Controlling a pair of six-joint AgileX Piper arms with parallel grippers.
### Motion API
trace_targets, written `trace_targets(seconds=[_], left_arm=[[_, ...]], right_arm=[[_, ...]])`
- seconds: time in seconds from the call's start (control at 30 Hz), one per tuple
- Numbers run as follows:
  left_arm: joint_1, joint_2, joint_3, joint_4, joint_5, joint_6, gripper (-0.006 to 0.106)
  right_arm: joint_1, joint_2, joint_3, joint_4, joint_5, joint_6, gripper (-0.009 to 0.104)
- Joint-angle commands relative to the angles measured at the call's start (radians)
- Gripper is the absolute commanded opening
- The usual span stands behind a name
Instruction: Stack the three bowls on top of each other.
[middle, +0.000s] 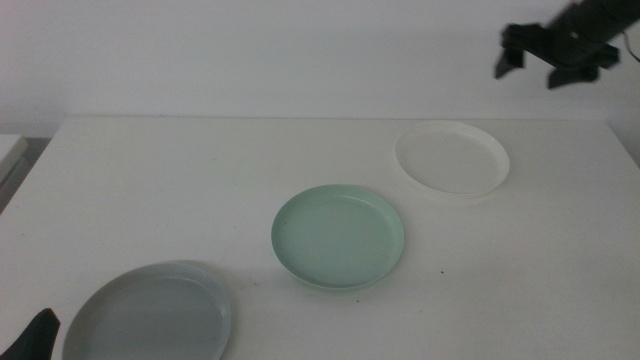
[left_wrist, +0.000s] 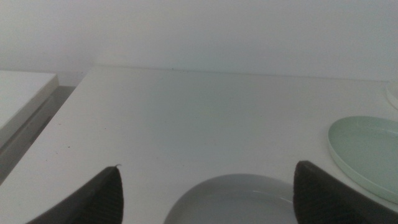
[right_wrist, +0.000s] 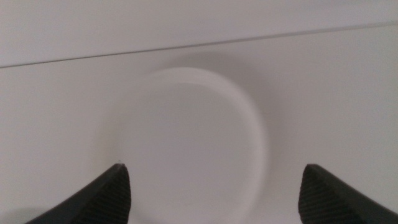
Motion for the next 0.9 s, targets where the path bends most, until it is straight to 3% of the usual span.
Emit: trace_targets(seconds=[0.0,0.23,0.63,0.87], left_arm=[[0.001,-0.004,0.000,-0.007,-0.013,0.000,0.094],[0.001,-0.004,0.000,-0.007,-0.013,0.000,0.094],[0.001,-0.004,0.000,-0.007,-0.013,-0.003,0.094],[0.001,-0.004,0.000,-0.007,-0.013,-0.003,0.094]], right_arm=[[-0.038,0.041,-0.005,-0.013,-0.004,0.004,0.074],[-0.055,0.182,-0.005,-0.004,-0.058,0.001,0.073],[-0.055,0.309,-0.005,0.052,-0.102,-0.001,0.061],[-0.055,0.339,-0.005,0.055,-0.101,-0.001,0.046]])
